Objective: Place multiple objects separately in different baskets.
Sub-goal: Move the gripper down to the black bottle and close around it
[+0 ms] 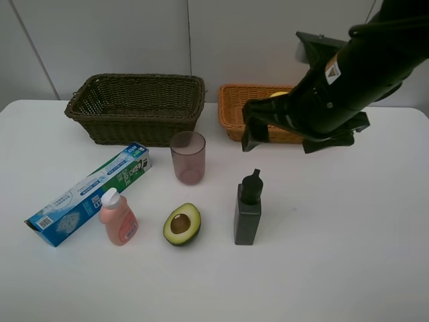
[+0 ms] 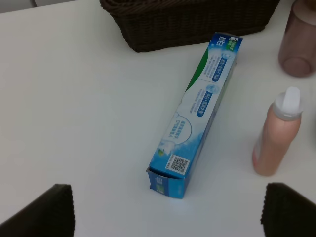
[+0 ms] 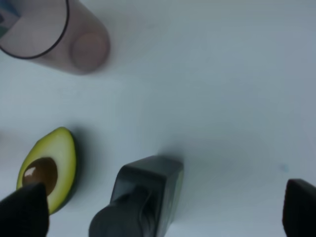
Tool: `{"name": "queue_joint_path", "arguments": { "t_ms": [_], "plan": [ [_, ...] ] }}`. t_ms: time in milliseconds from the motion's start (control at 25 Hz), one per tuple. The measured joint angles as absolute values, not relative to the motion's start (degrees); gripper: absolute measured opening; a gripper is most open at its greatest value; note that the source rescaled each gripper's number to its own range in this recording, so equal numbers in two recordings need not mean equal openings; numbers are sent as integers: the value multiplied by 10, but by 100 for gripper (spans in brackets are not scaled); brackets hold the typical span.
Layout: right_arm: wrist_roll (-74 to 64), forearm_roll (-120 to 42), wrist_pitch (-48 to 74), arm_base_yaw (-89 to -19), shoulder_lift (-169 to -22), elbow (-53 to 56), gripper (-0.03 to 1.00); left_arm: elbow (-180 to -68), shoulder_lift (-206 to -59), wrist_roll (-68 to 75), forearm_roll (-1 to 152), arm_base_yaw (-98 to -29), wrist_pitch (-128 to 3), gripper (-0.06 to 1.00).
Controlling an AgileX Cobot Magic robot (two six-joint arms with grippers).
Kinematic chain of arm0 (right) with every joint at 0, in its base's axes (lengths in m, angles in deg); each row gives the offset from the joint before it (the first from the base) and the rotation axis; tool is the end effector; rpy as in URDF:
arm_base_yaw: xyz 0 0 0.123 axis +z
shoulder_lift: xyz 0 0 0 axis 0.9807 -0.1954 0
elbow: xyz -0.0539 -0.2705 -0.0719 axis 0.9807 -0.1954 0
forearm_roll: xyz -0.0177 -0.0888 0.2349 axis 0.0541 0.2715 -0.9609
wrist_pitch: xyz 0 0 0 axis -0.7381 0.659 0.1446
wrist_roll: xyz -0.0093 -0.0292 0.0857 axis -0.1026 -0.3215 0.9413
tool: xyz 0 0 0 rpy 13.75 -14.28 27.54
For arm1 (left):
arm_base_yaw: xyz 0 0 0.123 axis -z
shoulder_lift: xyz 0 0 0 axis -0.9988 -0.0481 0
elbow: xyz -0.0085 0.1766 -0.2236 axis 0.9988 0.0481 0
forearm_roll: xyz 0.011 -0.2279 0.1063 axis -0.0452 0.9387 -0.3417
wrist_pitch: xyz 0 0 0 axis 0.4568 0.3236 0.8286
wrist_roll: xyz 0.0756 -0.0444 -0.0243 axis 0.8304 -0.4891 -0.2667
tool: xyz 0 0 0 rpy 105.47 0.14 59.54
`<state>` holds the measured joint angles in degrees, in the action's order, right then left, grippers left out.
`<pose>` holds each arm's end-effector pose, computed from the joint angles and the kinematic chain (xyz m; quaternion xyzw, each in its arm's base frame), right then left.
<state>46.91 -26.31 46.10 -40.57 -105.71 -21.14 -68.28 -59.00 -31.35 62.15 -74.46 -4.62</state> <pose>0.2310 0.1745 0.2589 -0.1009 0.9659 0.0996 0.2166 0.0021 -0.0009 0.2525 0.0915 0.8706 -0.0597 0.4796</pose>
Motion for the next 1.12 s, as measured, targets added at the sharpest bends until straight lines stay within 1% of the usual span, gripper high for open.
{"name": "queue_joint_path", "arguments": {
  "t_ms": [240, 680, 1120],
  "plan": [
    [481, -263, 461, -380, -1096, -211, 100, -683, -590, -314, 622, -745, -46, 100],
    [483, -275, 432, -379, -1199, -211, 100, -683, -590, -314, 622, -745, -46, 100],
    [485, -294, 427, -379, -1230, -211, 100, -683, -590, -314, 622, -745, -46, 100]
  ]
}}
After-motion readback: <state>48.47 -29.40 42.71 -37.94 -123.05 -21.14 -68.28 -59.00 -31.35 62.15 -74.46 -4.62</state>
